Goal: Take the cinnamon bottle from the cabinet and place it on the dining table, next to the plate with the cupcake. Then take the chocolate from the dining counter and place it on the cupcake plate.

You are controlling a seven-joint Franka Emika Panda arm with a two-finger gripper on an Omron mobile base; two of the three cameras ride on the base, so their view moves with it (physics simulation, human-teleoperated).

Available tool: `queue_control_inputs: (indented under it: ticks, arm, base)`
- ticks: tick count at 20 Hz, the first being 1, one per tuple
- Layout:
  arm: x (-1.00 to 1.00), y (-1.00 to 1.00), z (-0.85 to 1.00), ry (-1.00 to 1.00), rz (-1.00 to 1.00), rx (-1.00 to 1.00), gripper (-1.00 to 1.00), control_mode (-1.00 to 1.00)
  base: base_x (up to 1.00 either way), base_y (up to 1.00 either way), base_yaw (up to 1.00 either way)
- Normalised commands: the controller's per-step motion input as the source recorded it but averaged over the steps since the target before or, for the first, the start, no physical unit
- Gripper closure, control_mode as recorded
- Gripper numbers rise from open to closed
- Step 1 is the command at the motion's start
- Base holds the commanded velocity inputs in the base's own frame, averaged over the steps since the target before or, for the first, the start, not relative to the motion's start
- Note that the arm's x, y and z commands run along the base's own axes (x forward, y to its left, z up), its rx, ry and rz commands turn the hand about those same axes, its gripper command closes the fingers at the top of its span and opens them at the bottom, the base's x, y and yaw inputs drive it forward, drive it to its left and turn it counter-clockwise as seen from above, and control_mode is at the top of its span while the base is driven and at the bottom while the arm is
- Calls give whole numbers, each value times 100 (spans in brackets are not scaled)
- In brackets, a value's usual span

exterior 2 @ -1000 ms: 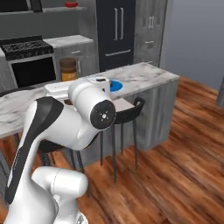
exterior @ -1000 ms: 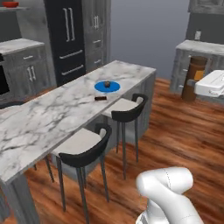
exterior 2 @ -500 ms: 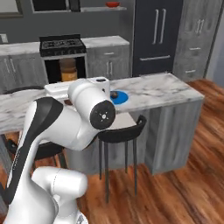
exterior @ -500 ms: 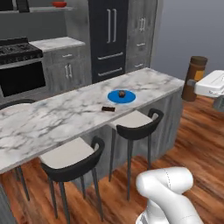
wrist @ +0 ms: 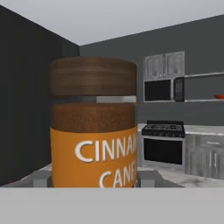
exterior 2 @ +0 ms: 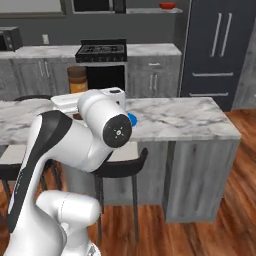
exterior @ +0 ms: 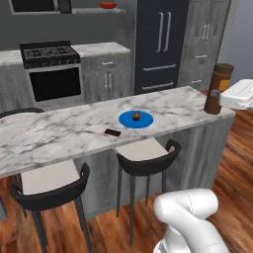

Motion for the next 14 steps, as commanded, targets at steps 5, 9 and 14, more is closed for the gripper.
queue_control_inputs:
  ticks: [5,9,14]
  arm:
    - [0,0,0,0,0,0,100,100]
    - [0,0,0,0,0,0,100,100]
    - [0,0,0,0,0,0,100,100]
  base:
    - [77,-84,30]
    - [93,-45,19]
    - [89,-19,19]
